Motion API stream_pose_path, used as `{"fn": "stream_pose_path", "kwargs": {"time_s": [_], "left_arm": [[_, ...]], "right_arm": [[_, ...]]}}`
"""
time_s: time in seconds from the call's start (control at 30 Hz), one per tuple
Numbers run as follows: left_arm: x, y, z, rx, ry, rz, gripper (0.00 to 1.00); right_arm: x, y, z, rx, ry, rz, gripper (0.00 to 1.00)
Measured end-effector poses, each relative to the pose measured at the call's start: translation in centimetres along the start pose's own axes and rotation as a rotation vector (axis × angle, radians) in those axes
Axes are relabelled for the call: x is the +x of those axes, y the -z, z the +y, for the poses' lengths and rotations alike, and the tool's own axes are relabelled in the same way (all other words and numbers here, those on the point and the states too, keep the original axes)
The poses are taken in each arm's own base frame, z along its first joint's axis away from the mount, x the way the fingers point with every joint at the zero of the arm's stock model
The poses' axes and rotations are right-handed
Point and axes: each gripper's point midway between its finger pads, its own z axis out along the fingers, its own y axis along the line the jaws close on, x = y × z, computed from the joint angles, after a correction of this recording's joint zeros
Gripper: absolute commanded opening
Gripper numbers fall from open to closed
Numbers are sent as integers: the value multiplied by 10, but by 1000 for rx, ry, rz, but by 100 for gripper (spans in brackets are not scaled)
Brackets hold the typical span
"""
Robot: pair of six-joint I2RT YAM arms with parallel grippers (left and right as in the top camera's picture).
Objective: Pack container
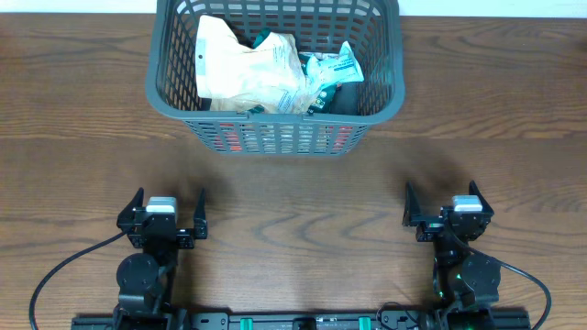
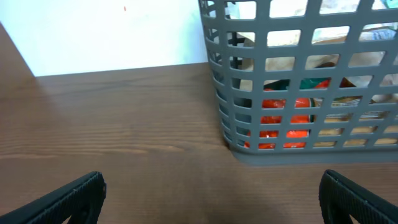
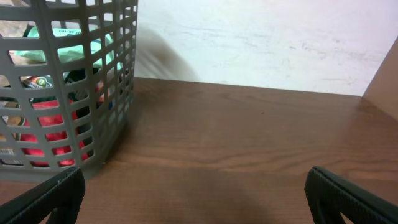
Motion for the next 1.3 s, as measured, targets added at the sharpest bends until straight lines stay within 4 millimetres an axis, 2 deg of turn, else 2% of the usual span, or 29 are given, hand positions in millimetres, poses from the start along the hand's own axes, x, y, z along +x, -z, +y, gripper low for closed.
{"fn": "stream_pose_path", "kwargs": {"time_s": [1.3], "left_arm": [[0, 0, -1, 6, 182, 0, 99]], "right_arm": [[0, 0, 0, 0, 0, 0, 99]]}}
